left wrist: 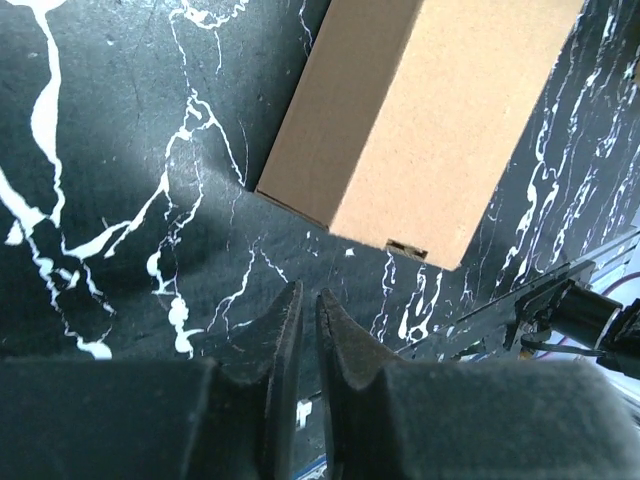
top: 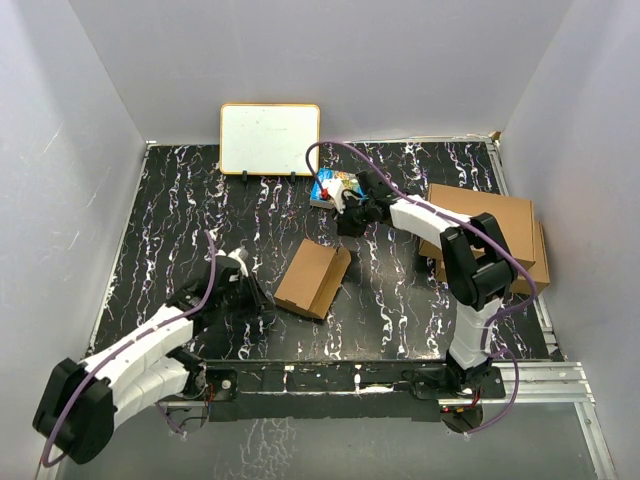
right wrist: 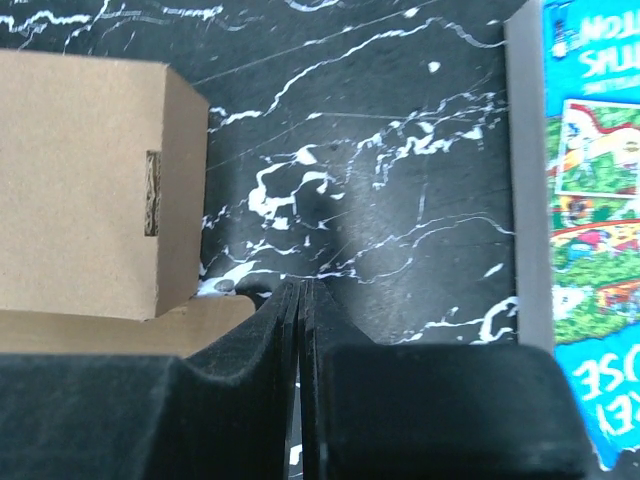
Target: Fold the paper box
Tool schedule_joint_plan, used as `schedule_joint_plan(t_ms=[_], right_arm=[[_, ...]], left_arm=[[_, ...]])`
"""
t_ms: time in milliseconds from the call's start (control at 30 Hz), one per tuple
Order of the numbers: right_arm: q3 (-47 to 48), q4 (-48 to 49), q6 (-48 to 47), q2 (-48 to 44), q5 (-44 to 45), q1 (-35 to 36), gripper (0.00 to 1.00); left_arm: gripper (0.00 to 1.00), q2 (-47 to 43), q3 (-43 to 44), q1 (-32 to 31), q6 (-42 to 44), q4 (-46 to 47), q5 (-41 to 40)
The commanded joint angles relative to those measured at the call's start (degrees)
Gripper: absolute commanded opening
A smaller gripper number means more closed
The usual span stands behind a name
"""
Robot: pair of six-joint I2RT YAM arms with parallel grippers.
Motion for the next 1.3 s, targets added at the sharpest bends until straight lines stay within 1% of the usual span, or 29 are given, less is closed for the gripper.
schedule_joint_plan(t_ms=[0,100,267,400,533,667,800,900,967,1000,1067,1133,1233,1267], right_arm=[[0.87,-1.42,-4.57,-0.38,-2.6,1.3,0.08],[-1.16,-1.75,-6.01,-1.38,-3.44,1.64,0.08],[-6.47,-1.39,-8.79,-5.52,-3.88,1.62,0.08],[-10.9,-1.89,-10.69,-10.06,-3.63,1.62,0.08],[-14.72,-2.43,-13.29,-14.09,-2.97,1.69,0.08],[-15.51,-4.14,-13.64,-16.68,-1.67,1.46,0.08],[-13.95,-3.21,-10.44,-19.5,-0.65,-1.84,0.09],[-12.94,1.88,-6.97,-19.81,2.39,-4.17,0.15],[-11.53,4.81,-4.36,-18.1,5.41,-4.87,0.22],[-9.82,4.96,-2.73,-16.74,5.4,-5.51,0.24],[-4.92,1.84,1.06,-13.37,1.32,-7.55,0.3],[-0.59,-2.7,4.69,-10.46,-6.12,-9.32,0.36],[1.18,-3.33,10.85,-7.6,-14.75,-10.58,0.47],[1.55,-3.03,12.38,-6.35,-16.06,-10.64,0.48]], left_arm=[[0.11,5.62,0.42,0.11,0.46,6.61,2.71],[0.12,9.84,1.76,0.11,1.6,8.58,2.43],[0.14,15.91,4.81,0.28,4.58,9.75,-0.34],[0.14,20.52,8.49,0.88,7.31,9.21,-2.46],[0.19,24.23,13.15,1.62,10.99,7.78,-6.5],[0.2,29.7,17.48,3.15,14.41,6.8,-7.15],[0.2,33.77,20.23,3.95,15.98,6.91,-6.24],[0.2,35.57,21.87,4.32,16.82,7.25,-5.52],[0.21,36.83,23.41,4.49,17.44,7.31,-5.01],[0.21,37.35,24.01,4.53,17.6,7.26,-4.78],[0.21,38.07,25.04,4.64,17.9,6.96,-4.46],[0.21,38.01,25.25,4.68,18.04,6.61,-4.71],[0.22,35.74,23.38,4.72,17.27,7.03,-5.75],[0.24,34.51,22.36,4.73,16.9,7.04,-6.22]])
